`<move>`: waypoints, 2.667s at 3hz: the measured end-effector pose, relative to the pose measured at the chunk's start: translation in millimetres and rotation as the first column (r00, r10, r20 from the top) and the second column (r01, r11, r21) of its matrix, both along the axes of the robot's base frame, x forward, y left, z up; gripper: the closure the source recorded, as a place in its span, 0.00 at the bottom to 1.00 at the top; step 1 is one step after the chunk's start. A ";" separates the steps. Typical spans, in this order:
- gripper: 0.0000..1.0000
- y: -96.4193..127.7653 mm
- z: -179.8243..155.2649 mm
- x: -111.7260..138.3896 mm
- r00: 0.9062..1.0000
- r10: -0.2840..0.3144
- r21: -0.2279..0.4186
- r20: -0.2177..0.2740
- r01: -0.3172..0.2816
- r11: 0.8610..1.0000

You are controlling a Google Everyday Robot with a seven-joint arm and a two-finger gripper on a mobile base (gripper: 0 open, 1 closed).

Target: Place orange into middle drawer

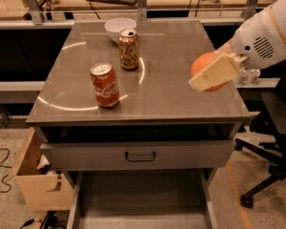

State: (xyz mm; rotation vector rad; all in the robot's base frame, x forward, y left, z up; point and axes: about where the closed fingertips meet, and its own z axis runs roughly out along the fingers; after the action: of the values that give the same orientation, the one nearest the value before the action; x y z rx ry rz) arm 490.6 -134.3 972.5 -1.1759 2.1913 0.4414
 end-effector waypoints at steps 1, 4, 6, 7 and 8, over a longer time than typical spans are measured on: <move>1.00 -12.7 -11.4 -43.3 0.997 -0.045 -0.030 -0.055 0.044 0.999; 1.00 -16.8 -52.5 -80.0 0.997 -0.077 -0.145 -0.026 0.072 0.987; 1.00 -21.9 -163.8 -132.2 0.989 -0.139 -0.260 -0.055 0.120 0.958; 1.00 -23.1 -229.6 -151.2 0.977 -0.181 -0.289 -0.111 0.143 0.947; 1.00 -21.2 -230.3 -149.9 0.977 -0.179 -0.290 -0.112 0.140 0.947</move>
Offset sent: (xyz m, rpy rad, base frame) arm -0.0355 -0.0089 -0.0082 -0.0230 0.0463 -0.0337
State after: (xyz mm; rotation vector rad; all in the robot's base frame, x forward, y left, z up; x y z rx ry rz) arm 340.8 -155.5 742.2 -1.1263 2.5096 0.1476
